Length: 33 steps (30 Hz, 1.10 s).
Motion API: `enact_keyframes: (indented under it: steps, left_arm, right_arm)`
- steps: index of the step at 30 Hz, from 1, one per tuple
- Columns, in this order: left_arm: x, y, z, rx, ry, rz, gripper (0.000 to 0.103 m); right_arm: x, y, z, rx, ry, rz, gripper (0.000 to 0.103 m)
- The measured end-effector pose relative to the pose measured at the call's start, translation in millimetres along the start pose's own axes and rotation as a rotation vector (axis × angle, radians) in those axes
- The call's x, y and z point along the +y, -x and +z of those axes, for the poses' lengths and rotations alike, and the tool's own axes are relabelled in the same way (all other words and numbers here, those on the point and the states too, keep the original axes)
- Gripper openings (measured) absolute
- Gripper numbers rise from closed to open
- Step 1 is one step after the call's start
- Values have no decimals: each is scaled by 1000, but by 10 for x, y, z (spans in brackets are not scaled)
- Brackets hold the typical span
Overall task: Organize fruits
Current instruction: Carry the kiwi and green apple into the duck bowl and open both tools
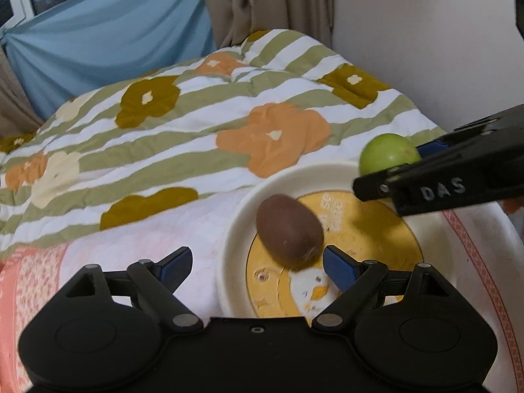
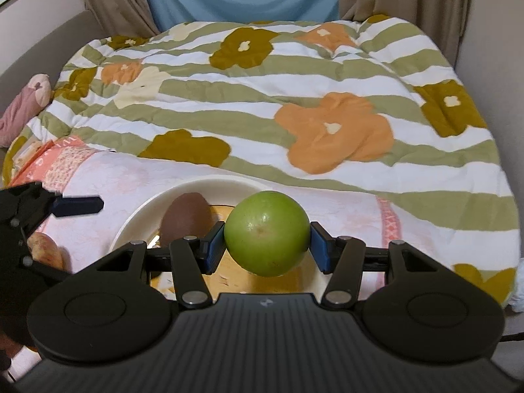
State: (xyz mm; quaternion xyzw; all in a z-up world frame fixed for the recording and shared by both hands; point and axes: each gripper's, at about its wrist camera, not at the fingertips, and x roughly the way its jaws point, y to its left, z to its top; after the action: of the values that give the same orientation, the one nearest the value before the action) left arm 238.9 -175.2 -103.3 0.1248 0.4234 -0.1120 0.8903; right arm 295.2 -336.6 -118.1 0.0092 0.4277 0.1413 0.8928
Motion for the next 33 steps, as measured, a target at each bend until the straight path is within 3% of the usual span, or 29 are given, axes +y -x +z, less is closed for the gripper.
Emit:
enact_keyframes:
  steps: [14, 15, 17, 18, 33]
  left_arm:
    - [141, 173, -70, 1, 54, 27, 90]
    - [141, 183, -72, 1, 57, 28, 90]
    - [148, 211, -84, 0, 64, 28, 90]
    - [147, 223, -86, -2, 66, 28, 90]
    - [201, 656, -91, -50, 110, 62, 90]
  right_arm:
    - [111, -314, -69, 2, 63, 33, 71]
    - [126, -286, -71, -20, 77, 31, 74]
    - [164, -239, -58, -37, 107, 29, 98]
    - [179, -217, -56, -41, 116, 25, 103]
    - [277, 282, -58, -112, 152, -23, 103]
